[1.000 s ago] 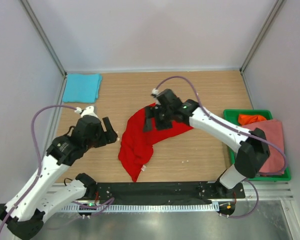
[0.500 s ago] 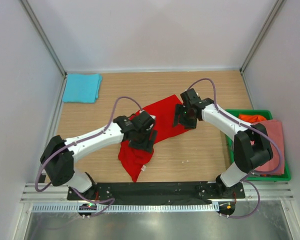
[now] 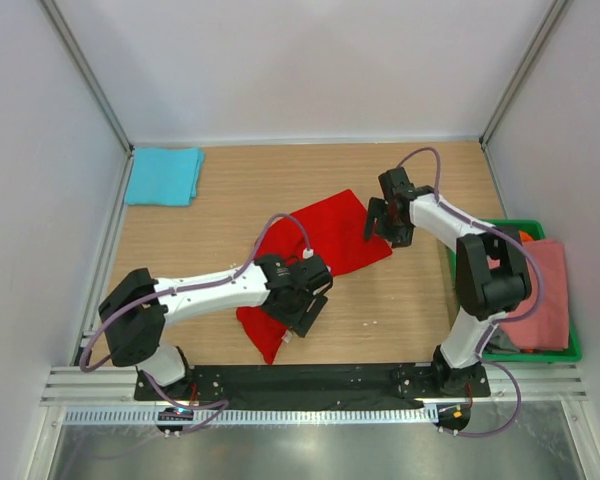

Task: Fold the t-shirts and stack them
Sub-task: Flatten the tshirt out

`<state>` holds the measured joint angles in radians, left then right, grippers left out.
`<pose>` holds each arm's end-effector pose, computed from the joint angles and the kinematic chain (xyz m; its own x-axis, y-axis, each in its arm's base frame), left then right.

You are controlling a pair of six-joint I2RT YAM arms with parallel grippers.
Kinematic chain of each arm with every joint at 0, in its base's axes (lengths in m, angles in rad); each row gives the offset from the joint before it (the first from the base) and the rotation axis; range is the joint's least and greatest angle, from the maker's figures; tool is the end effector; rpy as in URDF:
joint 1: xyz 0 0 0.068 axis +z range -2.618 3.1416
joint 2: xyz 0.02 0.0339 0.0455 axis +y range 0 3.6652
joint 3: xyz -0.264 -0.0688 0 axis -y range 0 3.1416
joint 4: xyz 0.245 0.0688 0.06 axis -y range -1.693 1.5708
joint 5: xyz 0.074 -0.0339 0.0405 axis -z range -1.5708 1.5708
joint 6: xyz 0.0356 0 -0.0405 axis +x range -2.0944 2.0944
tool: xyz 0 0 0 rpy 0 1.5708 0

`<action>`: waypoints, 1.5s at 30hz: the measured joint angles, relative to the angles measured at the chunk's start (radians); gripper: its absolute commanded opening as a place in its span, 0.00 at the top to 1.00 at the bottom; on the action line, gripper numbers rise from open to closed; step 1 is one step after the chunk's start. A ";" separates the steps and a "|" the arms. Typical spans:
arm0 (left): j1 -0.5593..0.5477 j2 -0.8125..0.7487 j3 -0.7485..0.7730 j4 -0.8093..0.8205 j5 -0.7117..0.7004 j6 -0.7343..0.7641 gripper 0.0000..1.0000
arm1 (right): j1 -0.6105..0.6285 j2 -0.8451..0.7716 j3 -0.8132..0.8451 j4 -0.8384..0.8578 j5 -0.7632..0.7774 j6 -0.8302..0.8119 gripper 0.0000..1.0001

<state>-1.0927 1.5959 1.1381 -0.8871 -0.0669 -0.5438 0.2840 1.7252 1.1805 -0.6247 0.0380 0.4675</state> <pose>0.1390 -0.2630 0.2162 -0.8385 0.4961 -0.2254 0.5202 0.8519 -0.0601 0.3306 0.0951 0.1979 -0.9086 0.2039 -0.3645 0.1610 0.9763 0.1449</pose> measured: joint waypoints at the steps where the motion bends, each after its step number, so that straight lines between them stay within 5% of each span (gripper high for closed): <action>1: -0.004 -0.007 -0.008 -0.005 -0.008 -0.002 0.26 | -0.003 0.032 0.029 0.003 0.010 -0.011 0.28; 8: -0.011 -0.016 -0.051 -0.002 -0.035 -0.001 0.31 | -0.002 0.198 0.207 0.068 0.062 -0.064 0.40; 13: -0.011 0.058 -0.066 0.016 -0.055 0.002 0.45 | -0.002 0.278 0.314 0.101 0.072 -0.082 0.47; 15: -0.011 0.077 -0.066 0.019 -0.061 0.003 0.51 | -0.002 0.315 0.359 0.106 0.068 -0.087 0.57; 25: -0.011 0.078 -0.066 0.023 -0.105 0.011 0.60 | -0.002 0.378 0.412 0.101 0.066 -0.093 0.57; 37: 0.016 0.018 -0.030 0.006 -0.156 0.034 0.90 | 0.001 0.378 0.380 0.100 0.065 -0.094 0.68; 40: 0.031 -0.003 -0.012 0.000 -0.165 0.036 1.00 | 0.001 0.378 0.379 0.100 0.065 -0.093 0.74; 45: 0.042 -0.032 0.024 -0.024 -0.191 0.037 1.00 | 0.001 0.378 0.379 0.100 0.067 -0.092 0.99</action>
<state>-1.0512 1.5639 1.1622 -0.9108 -0.2577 -0.5068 0.2852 2.1033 1.5593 -0.5251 0.1051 0.3759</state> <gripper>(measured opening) 0.027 0.094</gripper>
